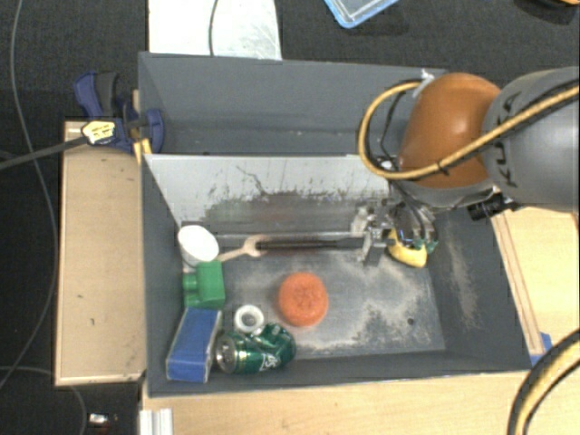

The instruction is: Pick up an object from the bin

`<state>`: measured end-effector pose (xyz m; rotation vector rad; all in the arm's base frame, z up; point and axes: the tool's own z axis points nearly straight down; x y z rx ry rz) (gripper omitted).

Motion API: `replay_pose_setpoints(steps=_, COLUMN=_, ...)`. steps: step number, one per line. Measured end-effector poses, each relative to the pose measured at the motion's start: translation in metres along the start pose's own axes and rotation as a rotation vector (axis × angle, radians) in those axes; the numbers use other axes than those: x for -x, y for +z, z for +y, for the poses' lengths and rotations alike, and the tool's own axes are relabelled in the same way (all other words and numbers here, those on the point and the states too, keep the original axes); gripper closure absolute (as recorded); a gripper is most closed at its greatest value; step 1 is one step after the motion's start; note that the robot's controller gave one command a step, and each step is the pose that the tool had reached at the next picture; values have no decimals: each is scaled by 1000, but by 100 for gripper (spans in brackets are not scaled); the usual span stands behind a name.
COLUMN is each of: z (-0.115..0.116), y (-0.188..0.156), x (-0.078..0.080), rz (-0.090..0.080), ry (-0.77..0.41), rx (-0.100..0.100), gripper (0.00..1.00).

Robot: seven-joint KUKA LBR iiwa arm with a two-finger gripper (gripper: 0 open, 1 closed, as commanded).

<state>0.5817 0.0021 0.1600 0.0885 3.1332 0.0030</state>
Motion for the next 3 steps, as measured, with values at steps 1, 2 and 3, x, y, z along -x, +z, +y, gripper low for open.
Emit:
replay_pose_setpoints(steps=1, z=0, y=-19, x=0, rz=2, ry=-1, rx=0, gripper=100)
replay_pose_setpoints(steps=2, z=0, y=-33, x=1, rz=-4, ry=-3, rx=0, gripper=100)
replay_pose_setpoints(steps=3, z=0, y=-46, x=1, rz=-1, ry=-4, rx=0, gripper=100)
